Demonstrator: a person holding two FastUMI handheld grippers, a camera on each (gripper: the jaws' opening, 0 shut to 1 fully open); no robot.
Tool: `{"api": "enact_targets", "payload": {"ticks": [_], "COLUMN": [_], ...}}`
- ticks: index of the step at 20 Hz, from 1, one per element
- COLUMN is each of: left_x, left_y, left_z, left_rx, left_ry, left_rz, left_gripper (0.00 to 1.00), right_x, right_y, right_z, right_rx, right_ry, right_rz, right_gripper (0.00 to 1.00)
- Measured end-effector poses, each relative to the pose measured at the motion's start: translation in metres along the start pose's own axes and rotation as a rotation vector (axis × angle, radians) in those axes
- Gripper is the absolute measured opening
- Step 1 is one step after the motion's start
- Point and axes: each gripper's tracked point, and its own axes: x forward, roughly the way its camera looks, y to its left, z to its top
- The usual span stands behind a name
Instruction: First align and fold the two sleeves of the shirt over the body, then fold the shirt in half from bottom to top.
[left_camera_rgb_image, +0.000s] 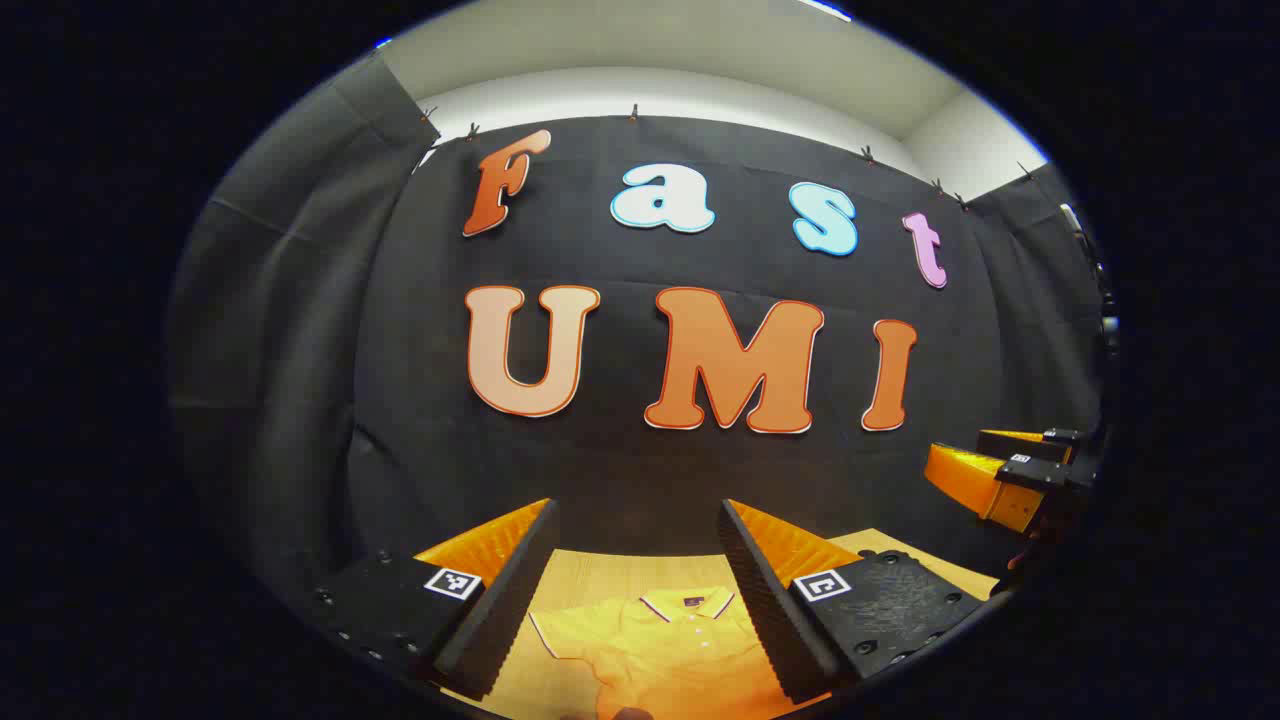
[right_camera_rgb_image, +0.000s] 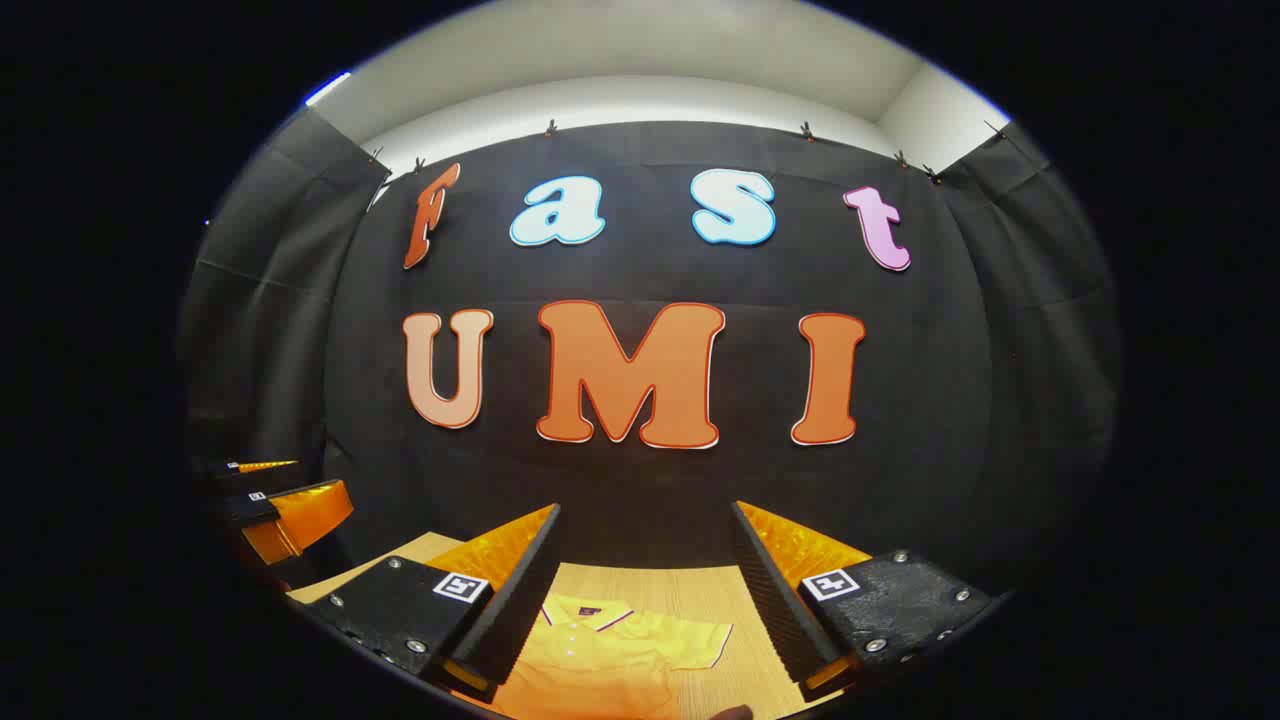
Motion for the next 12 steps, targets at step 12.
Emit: {"api": "enact_targets", "payload": {"ticks": [12], "left_x": [0.004], "left_y": [0.006], "left_z": [-0.007], "left_rx": [0.062], "left_ry": [0.019], "left_rz": [0.036], "left_gripper": [0.97], "right_x": [0.029], "right_y": [0.039], "right_z": [-0.017], "right_rx": [0.016], "right_ry": [-0.007], "right_rz": [0.141], "right_gripper": [0.98]}}
